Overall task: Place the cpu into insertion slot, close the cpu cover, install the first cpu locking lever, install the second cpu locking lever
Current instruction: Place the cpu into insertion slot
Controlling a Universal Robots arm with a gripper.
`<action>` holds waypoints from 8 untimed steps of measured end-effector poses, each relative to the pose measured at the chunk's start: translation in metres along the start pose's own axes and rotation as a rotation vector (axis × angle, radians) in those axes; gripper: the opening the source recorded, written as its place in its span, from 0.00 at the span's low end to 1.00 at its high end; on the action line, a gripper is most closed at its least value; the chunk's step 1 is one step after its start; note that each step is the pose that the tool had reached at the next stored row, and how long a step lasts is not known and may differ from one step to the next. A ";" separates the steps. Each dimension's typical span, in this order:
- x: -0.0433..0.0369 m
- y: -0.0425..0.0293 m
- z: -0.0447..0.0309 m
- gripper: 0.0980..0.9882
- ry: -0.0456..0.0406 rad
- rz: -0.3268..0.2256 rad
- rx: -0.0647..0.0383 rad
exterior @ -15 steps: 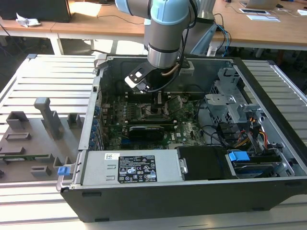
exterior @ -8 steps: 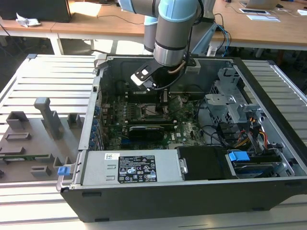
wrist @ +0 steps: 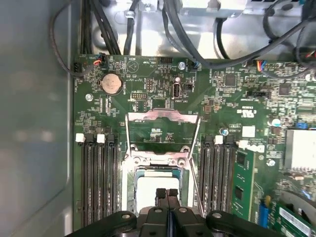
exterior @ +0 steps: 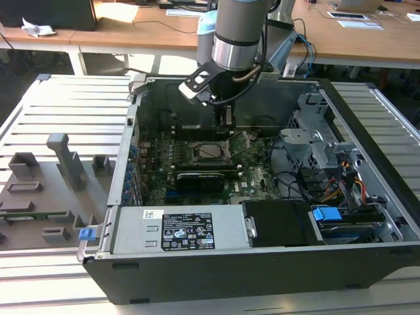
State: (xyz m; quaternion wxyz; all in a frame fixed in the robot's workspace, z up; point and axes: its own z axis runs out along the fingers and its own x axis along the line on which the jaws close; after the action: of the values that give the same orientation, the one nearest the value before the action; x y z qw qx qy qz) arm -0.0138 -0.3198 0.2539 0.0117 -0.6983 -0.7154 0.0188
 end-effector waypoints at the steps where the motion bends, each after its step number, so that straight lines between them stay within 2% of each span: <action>1: 0.0000 -0.0002 -0.0036 0.01 0.0001 0.000 0.000; 6: -0.0002 -0.0011 -0.0244 0.01 0.0001 0.000 0.000; 8: -0.0002 -0.0011 -0.0262 0.01 0.0003 0.000 0.000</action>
State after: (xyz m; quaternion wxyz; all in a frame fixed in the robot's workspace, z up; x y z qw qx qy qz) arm -0.0138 -0.3197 0.2802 0.0117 -0.6983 -0.7154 0.0187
